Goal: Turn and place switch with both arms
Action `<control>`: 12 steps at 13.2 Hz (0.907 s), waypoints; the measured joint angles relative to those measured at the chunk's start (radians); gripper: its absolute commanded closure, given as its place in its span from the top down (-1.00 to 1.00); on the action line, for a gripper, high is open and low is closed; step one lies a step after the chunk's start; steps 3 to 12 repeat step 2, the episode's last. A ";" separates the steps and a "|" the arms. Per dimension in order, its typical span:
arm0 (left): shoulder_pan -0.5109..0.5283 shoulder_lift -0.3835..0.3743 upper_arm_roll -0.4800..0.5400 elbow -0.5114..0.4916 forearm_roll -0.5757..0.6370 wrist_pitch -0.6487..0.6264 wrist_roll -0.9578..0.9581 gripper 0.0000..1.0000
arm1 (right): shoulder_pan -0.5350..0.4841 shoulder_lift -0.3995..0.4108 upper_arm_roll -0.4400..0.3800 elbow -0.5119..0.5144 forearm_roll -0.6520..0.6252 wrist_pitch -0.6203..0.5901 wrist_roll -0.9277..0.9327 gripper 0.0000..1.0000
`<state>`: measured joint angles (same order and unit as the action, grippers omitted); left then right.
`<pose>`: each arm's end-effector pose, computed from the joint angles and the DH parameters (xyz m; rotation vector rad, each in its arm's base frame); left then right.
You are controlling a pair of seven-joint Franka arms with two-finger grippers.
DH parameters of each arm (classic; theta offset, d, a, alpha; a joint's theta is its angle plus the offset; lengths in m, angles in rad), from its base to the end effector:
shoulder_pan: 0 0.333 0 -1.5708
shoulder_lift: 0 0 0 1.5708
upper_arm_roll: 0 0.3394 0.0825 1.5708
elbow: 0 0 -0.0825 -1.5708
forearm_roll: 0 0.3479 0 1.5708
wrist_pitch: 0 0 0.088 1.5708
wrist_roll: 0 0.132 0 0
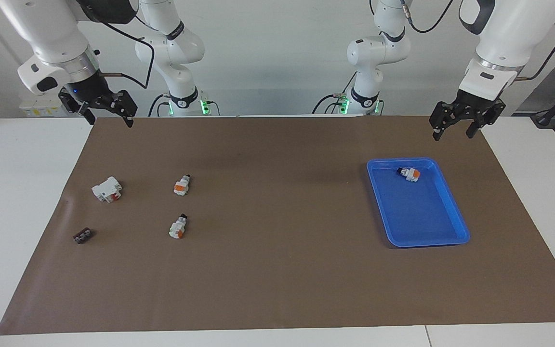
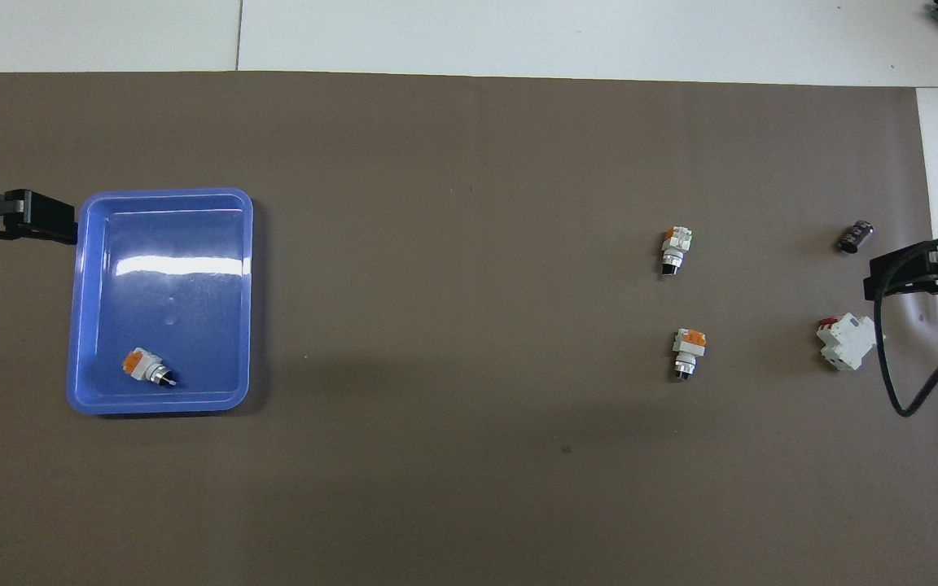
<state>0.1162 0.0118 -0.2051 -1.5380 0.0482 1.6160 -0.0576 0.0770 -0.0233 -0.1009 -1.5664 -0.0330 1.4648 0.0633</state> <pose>0.5276 -0.0401 0.6356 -3.0985 0.0492 -0.1079 0.4972 -0.0172 0.6279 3.1040 -0.1387 -0.1209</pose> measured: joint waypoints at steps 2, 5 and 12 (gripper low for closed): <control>0.000 -0.006 0.000 -0.006 0.000 -0.003 0.000 0.79 | 0.000 0.000 -0.002 0.000 0.000 0.000 0.000 1.00; 0.000 -0.006 0.000 -0.006 0.000 -0.003 0.000 0.79 | 0.000 0.000 -0.002 0.000 0.000 0.000 0.000 1.00; 0.000 -0.006 0.000 -0.006 0.000 -0.003 0.000 0.79 | 0.000 0.000 -0.002 0.000 0.000 0.000 0.000 1.00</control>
